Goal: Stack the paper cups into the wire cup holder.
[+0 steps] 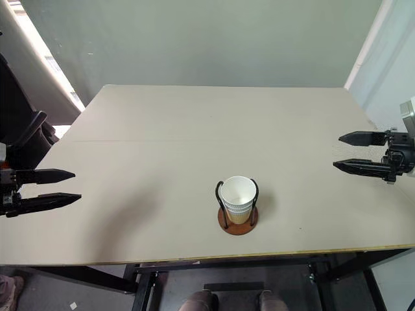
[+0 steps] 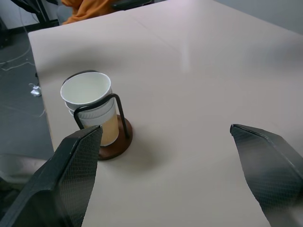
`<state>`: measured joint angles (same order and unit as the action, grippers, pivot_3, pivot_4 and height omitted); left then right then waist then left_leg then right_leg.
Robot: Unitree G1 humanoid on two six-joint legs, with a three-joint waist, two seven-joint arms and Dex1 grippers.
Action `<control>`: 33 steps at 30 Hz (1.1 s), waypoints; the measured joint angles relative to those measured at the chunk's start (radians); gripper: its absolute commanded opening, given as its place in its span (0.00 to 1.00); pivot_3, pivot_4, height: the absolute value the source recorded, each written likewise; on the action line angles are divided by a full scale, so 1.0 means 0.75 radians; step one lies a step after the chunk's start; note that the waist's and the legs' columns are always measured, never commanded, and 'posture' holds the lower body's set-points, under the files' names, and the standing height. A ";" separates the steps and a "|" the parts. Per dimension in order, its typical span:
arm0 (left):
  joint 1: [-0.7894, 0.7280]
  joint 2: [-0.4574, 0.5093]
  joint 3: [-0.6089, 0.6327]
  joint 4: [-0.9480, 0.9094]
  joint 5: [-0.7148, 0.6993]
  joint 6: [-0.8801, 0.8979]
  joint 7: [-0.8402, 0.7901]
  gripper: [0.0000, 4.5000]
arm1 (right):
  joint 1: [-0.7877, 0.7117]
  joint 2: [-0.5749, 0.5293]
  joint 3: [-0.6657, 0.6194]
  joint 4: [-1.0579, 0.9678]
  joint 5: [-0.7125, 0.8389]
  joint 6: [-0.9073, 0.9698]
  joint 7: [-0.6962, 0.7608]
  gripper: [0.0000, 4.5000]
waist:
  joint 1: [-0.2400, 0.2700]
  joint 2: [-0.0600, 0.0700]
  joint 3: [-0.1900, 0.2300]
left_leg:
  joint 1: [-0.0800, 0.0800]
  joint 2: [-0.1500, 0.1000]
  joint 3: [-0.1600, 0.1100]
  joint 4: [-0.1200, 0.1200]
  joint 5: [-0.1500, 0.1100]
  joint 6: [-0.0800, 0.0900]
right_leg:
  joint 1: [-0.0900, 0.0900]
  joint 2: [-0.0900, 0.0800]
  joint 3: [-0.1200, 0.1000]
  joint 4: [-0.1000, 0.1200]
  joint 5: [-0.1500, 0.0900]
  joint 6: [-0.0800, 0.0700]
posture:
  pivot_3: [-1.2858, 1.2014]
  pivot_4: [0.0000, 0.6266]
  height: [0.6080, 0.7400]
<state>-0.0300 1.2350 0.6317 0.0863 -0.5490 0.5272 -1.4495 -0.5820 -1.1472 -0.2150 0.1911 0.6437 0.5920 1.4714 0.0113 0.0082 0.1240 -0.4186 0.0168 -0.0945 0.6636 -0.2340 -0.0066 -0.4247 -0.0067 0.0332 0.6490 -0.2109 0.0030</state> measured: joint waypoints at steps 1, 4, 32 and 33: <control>0.009 -0.002 0.008 -0.010 0.000 0.005 0.008 0.76 | 0.000 0.008 0.001 -0.001 0.000 0.001 0.001 1.00 | 0.000 0.000 0.000 | -0.001 0.000 0.000 0.000 0.000 -0.001 | -0.001 0.000 0.000 0.000 0.000 0.000 | 0.52 0.24 1.00; 0.040 -0.013 0.043 -0.035 0.000 0.017 0.024 0.76 | -0.007 0.021 0.012 -0.001 -0.003 0.003 0.006 1.00 | -0.001 0.000 0.000 | -0.001 0.000 0.000 -0.001 -0.003 -0.004 | -0.002 0.000 0.000 0.000 0.000 0.000 | 0.52 0.24 1.00; 0.153 -0.095 0.111 -0.180 -0.014 0.072 0.116 0.76 | -0.120 0.080 0.106 0.048 -0.079 -0.013 0.042 1.00 | -0.002 0.000 0.000 | -0.002 0.003 0.000 -0.002 -0.007 -0.007 | -0.003 0.002 -0.001 -0.001 -0.002 -0.004 | 0.52 0.24 1.00; 0.150 -0.095 0.103 -0.180 -0.014 0.072 0.119 0.76 | -0.120 0.080 0.106 0.048 -0.079 -0.013 0.040 1.00 | -0.002 0.000 0.000 | -0.001 0.003 0.000 -0.002 -0.007 -0.007 | -0.003 0.002 -0.001 -0.001 -0.002 -0.004 | 0.52 0.24 1.00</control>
<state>0.0826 1.1634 0.7090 -0.0491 -0.5594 0.5809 -1.3601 -0.6720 -1.0870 -0.1357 0.2268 0.5843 0.5826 1.5014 0.0098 0.0084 0.1242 -0.4197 0.0193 -0.0945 0.6619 -0.2390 -0.0120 -0.4266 -0.0049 0.0328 0.6483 -0.2125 0.0003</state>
